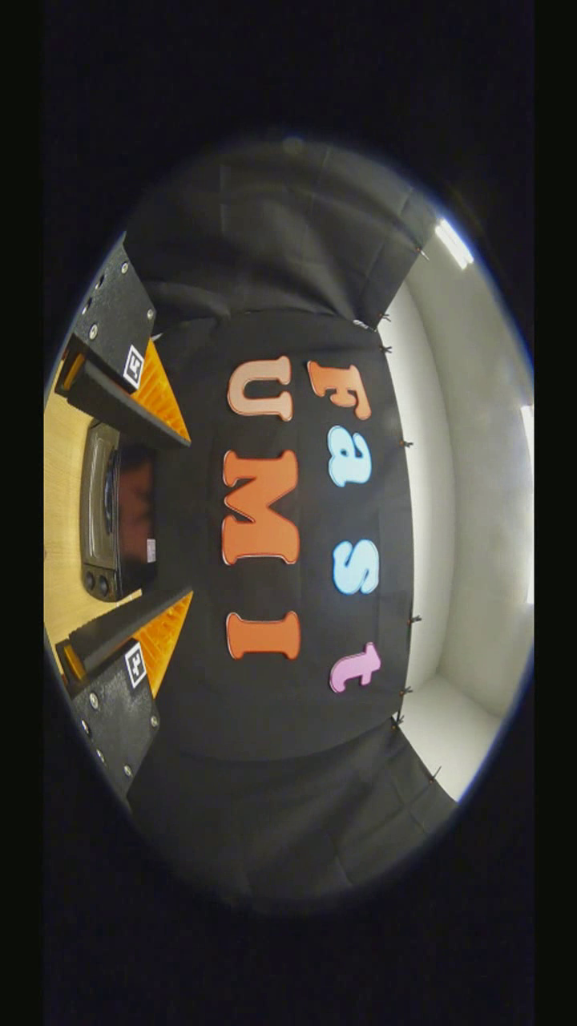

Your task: Open the toaster oven, put the food inside, and close the toaster oven door.

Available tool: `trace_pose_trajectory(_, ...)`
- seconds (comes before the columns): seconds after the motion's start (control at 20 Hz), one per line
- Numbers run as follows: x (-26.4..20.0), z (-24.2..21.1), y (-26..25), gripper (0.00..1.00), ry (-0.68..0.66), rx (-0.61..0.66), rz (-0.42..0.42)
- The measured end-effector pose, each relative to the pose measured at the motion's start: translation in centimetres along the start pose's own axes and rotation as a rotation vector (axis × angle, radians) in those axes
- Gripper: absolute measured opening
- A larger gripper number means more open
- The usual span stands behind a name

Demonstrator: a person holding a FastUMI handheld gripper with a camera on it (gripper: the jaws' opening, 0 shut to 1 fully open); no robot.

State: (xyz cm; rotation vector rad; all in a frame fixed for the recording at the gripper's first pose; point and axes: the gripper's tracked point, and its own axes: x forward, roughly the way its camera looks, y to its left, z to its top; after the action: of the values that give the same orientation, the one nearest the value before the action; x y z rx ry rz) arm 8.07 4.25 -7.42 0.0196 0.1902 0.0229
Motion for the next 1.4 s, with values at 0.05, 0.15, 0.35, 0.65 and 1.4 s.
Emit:
trace_pose_trajectory(0.05, 1.1, -1.2, 0.2, 0.99, 0.037, -0.009, -0.007)
trace_pose_trajectory(0.15, 3.2, -3.6, 1.2, 0.99, 0.101, -0.032, -0.009)
trace_pose_trajectory(0.35, 6.7, -9.4, 4.2, 0.99, 0.269, -0.034, 0.038)
trace_pose_trajectory(0.65, 10.2, -16.0, 4.6, 0.99, 0.434, -0.071, 0.003)
trace_pose_trajectory(1.4, 11.6, -23.8, 3.4, 0.95, 0.626, -0.011, -0.047)
